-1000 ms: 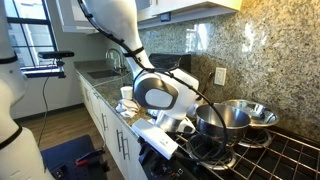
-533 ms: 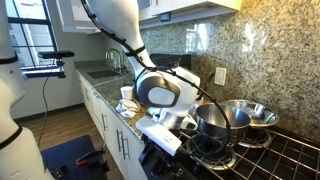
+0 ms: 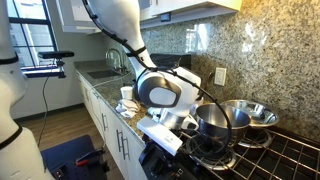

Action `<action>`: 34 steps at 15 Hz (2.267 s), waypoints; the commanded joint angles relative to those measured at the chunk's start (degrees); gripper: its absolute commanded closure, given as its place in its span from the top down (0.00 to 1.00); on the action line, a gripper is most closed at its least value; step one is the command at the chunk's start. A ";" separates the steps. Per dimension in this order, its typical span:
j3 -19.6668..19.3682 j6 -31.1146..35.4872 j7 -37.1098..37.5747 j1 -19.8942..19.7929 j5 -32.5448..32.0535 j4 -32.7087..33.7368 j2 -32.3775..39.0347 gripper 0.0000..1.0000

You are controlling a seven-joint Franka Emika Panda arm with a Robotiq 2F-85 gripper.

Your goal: Twist the first knob on the stove

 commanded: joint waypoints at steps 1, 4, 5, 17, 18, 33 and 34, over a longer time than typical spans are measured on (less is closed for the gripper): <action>0.15 -0.10 1.46 -0.39 -1.09 -0.17 -1.37 1.00; -0.04 -0.46 1.87 -0.36 -1.50 -0.27 -1.54 1.00; -0.13 -0.81 2.07 -0.37 -1.64 -0.30 -1.68 1.00; -0.95 -3.77 3.09 -0.07 -2.49 -1.42 -5.47 1.00; -0.97 -4.00 3.40 -0.03 -2.60 -1.44 -5.56 1.00; -0.64 -4.29 2.09 -0.13 -1.37 -2.00 -4.62 1.00; -0.62 -4.10 2.11 -0.12 -1.31 -2.04 -4.59 1.00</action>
